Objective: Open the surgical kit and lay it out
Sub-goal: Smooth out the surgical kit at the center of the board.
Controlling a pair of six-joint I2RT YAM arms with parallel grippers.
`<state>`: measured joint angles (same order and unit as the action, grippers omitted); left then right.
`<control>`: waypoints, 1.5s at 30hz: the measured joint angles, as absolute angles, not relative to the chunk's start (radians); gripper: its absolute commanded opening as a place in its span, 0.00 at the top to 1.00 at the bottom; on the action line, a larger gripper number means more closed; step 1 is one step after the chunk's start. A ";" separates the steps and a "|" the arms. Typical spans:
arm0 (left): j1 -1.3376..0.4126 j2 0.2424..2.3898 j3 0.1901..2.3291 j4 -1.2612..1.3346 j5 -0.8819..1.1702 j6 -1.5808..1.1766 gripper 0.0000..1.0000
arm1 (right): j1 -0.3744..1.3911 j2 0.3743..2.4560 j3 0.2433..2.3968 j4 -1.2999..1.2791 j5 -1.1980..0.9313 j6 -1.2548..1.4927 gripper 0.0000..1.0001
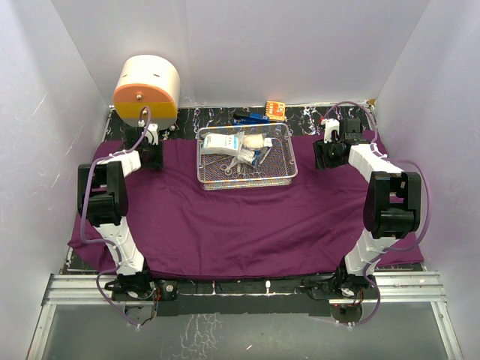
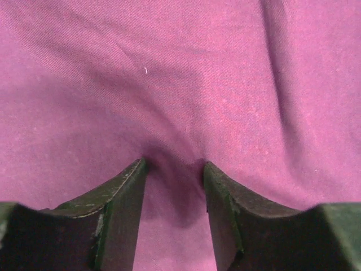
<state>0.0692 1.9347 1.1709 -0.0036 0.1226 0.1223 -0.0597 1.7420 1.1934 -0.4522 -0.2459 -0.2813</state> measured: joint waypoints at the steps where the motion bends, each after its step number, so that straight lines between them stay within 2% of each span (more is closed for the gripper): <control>1: 0.067 1.938 1.173 0.000 0.123 0.120 0.64 | -0.060 1.742 1.193 -0.453 -0.245 -0.281 0.46; 8: 0.044 1.945 1.183 0.002 0.132 0.103 0.78 | -0.053 1.794 1.193 -0.439 -0.226 -0.264 0.46; 18: 0.019 1.958 1.201 -0.001 0.143 0.080 0.90 | -0.017 1.879 1.216 -0.416 -0.186 -0.221 0.45; 20: 0.018 1.958 1.201 0.000 0.143 0.078 0.94 | -0.012 1.888 1.220 -0.415 -0.186 -0.218 0.48; 23: 0.017 1.958 1.200 0.000 0.144 0.075 1.00 | -0.006 1.905 1.236 -0.410 -0.181 -0.217 0.60; 29: 0.026 1.960 1.206 -0.007 0.146 0.073 1.00 | -0.010 1.942 1.278 -0.397 -0.179 -0.209 0.85; 33: 0.042 1.980 1.237 -0.025 0.151 0.073 1.00 | -0.011 1.963 1.301 -0.395 -0.192 -0.204 0.97; 35: 0.053 1.996 1.259 -0.032 0.157 0.072 1.00 | -0.011 1.970 1.309 -0.393 -0.205 -0.200 1.00; 45: 0.078 2.057 1.349 -0.056 0.176 0.069 1.00 | -0.009 1.998 1.346 -0.394 -0.211 -0.184 1.00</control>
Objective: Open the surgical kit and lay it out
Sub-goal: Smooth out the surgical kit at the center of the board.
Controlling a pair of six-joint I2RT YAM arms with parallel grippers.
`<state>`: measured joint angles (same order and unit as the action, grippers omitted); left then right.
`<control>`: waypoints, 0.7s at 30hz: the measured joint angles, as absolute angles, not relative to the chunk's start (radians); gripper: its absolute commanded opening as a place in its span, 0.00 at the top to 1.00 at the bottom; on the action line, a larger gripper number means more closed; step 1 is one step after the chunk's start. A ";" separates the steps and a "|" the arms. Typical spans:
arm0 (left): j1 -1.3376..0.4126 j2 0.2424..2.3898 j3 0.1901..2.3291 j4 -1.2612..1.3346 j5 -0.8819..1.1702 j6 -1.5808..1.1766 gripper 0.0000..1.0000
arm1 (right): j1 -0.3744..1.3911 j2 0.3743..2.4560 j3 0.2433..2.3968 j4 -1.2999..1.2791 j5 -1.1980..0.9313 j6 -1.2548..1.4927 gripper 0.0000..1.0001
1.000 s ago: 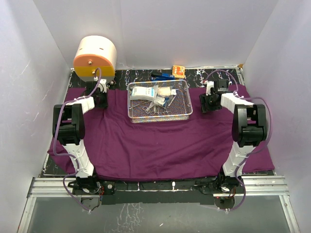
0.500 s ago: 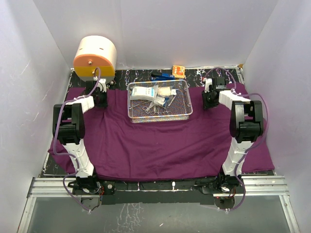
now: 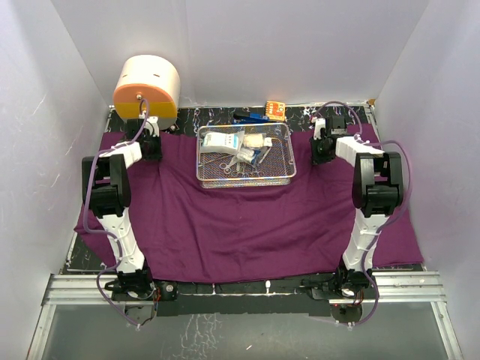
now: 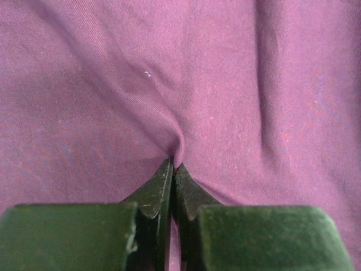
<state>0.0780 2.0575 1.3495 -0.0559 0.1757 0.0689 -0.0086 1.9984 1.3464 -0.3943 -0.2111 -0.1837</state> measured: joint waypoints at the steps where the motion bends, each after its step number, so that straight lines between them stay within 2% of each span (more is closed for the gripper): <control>1: 0.078 2.059 1.351 -0.058 0.176 0.068 1.00 | -0.008 2.003 1.353 -0.395 -0.208 -0.183 1.00; 19: 0.086 2.110 1.422 -0.061 0.181 0.065 1.00 | -0.017 2.086 1.477 -0.422 -0.197 -0.184 1.00; 21: 0.086 2.110 1.422 -0.062 0.181 0.066 0.96 | -0.019 2.086 1.476 -0.422 -0.201 -0.184 1.00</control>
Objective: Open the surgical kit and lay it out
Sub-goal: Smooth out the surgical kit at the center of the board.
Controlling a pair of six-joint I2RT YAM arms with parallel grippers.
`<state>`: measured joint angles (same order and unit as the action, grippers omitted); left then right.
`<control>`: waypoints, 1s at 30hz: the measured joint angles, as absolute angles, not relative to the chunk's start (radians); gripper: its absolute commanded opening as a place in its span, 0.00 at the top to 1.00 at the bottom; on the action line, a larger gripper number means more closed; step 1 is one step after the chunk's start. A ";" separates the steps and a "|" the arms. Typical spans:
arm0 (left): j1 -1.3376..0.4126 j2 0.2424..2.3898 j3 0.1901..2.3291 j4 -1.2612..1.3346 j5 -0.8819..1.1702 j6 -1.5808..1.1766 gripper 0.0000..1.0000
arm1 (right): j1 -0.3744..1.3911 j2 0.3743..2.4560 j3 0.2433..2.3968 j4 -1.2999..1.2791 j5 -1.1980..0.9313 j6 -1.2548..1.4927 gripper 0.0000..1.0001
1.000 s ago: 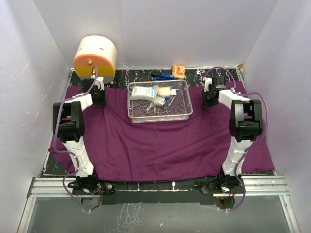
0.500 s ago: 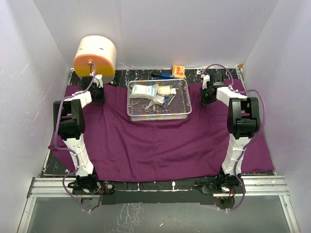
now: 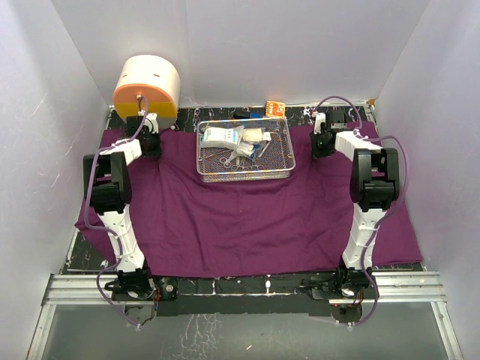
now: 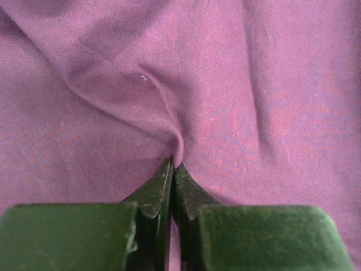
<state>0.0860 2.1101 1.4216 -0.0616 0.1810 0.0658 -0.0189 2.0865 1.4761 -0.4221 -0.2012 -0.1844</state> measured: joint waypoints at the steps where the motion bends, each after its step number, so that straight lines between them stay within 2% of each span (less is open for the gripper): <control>1: 0.086 2.110 1.422 -0.062 0.181 0.065 0.94 | -0.020 2.086 1.475 -0.421 -0.204 -0.184 0.99; 5: 0.088 2.109 1.421 -0.062 0.183 0.066 0.81 | -0.022 2.069 1.449 -0.410 -0.209 -0.187 0.87; 9: 0.092 2.098 1.411 -0.063 0.171 0.077 0.65 | -0.023 2.043 1.420 -0.420 -0.201 -0.201 0.68; 12: 0.100 2.093 1.406 -0.064 0.154 0.091 0.56 | -0.027 2.033 1.415 -0.443 -0.188 -0.212 0.62; 18: 0.150 2.084 1.393 -0.060 0.130 0.116 0.49 | -0.048 2.022 1.418 -0.495 -0.180 -0.227 0.57; 30: 0.272 2.081 1.393 -0.063 0.104 0.159 0.41 | -0.154 2.006 1.444 -0.553 -0.193 -0.239 0.54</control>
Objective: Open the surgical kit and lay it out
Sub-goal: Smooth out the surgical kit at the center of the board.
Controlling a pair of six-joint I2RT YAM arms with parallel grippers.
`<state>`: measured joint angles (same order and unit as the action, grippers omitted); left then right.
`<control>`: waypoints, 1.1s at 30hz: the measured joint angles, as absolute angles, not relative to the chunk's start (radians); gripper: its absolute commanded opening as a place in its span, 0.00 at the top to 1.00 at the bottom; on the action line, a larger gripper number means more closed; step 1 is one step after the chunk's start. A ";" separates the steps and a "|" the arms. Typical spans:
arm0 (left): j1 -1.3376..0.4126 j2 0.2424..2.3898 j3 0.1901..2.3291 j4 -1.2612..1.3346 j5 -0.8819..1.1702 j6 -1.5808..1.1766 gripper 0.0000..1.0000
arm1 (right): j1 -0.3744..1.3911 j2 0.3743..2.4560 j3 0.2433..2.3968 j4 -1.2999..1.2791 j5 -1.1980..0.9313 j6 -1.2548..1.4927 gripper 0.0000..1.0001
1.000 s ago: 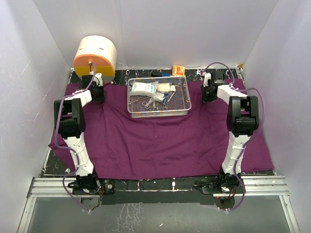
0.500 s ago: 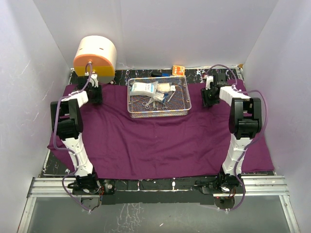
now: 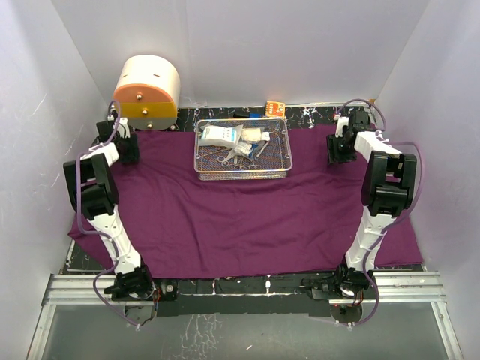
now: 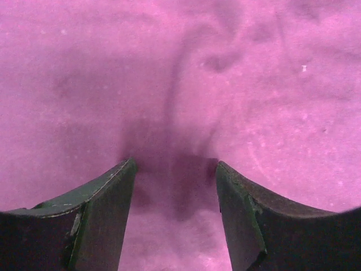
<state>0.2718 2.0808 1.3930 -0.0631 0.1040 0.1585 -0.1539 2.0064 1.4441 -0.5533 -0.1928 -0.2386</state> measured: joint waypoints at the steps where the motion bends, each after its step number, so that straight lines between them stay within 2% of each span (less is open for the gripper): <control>1: 0.279 2.080 1.393 -0.067 0.102 0.160 0.39 | -0.162 2.005 1.444 -0.553 -0.192 -0.241 0.54; 6: 0.294 2.067 1.392 -0.101 0.112 0.163 0.26 | -0.196 2.005 1.444 -0.550 -0.189 -0.257 0.54; 16: 0.287 2.041 1.396 -0.021 0.279 0.084 0.18 | -0.207 2.005 1.442 -0.535 -0.249 -0.260 0.54; 26: 0.239 2.121 1.431 0.231 0.332 0.067 0.19 | -0.205 2.002 1.408 -0.519 -0.287 -0.260 0.54; 33: 0.202 2.223 1.463 0.266 0.257 0.109 0.19 | -0.205 2.002 1.395 -0.514 -0.295 -0.261 0.54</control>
